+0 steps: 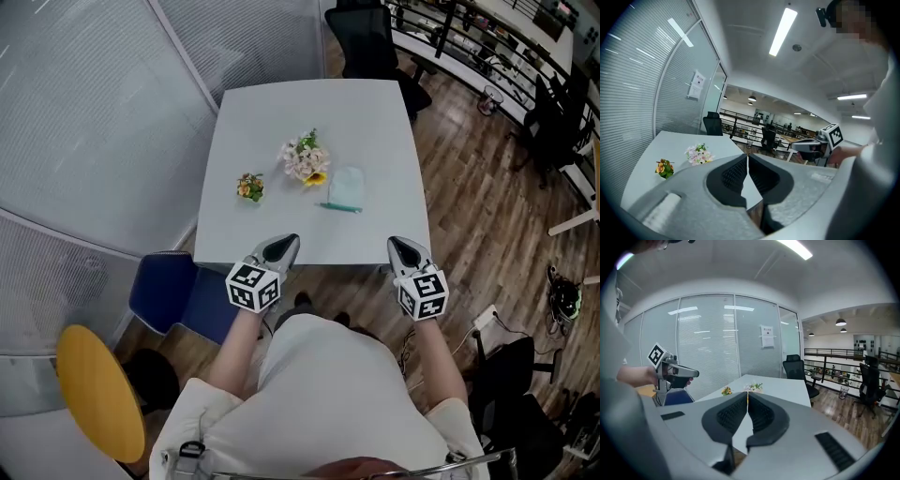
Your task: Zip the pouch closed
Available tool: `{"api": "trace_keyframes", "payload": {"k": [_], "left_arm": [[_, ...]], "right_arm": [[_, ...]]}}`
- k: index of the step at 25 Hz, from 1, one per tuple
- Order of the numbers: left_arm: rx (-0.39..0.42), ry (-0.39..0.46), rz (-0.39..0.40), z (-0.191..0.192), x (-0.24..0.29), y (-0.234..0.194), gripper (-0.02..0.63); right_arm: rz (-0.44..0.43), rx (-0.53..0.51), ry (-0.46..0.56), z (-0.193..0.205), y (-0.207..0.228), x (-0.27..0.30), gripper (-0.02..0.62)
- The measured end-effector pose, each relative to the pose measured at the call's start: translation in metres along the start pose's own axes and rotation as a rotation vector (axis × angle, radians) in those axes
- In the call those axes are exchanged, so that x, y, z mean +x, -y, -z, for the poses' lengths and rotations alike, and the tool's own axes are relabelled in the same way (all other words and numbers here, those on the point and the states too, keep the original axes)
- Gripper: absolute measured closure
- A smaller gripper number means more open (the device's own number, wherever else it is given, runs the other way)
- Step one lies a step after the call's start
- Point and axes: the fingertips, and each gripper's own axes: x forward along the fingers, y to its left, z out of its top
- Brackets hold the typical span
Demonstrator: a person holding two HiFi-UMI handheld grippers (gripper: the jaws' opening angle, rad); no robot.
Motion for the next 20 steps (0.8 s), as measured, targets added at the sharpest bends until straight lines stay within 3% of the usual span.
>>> {"api": "trace_keyframes", "payload": {"k": [11,20], "left_arm": [[0.045,0.047,0.023,-0.029,-0.038,-0.013,0.586],[0.033,0.058,0.057,-0.036,-0.040,-0.029,0.586]], "right_arm": [[0.072,0.013,0.047,-0.026,-0.023,-0.010,0.592],[0.095,0.008,0.053,-0.040,-0.039,-0.001,0.592]]}}
